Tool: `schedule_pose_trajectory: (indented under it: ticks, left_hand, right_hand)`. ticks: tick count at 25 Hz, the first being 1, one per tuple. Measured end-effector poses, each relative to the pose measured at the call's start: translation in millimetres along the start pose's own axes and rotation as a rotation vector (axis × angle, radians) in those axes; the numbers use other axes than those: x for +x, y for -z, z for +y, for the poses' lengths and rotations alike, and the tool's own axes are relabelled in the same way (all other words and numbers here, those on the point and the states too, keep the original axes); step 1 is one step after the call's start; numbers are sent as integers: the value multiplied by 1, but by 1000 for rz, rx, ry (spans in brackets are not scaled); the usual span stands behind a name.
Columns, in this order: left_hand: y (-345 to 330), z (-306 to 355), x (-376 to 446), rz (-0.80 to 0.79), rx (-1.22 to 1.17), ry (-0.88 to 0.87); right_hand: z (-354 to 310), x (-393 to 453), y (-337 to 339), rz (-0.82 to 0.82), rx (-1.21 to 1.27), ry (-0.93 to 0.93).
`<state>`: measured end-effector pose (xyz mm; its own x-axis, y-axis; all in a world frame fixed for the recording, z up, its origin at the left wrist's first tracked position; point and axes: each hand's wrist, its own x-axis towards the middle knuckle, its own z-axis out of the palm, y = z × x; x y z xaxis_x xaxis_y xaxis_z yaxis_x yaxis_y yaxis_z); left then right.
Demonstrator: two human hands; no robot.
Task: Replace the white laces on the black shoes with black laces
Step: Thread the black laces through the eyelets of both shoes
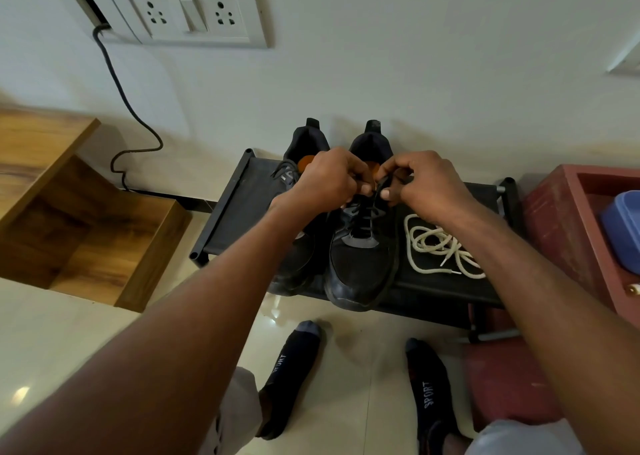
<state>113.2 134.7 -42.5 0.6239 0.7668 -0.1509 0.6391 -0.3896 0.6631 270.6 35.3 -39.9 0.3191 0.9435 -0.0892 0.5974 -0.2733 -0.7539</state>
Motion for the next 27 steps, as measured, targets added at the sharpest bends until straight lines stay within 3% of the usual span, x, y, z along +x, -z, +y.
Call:
schedule_pose_trajectory:
  ticks: [8, 13, 18, 27]
  left_hand:
    - [-2, 20, -10, -10, 285, -109]
    - [10, 12, -9, -24, 276, -154]
    - [5, 10, -8, 28, 136, -65]
    - [4, 19, -9, 37, 262, -73]
  right_hand:
    - [3, -2, -3, 45, -46, 31]
    - [1, -3, -6, 57, -23, 16]
    - [3, -1, -4, 33, -32, -9]
    - [3, 1, -6, 39, -6, -3]
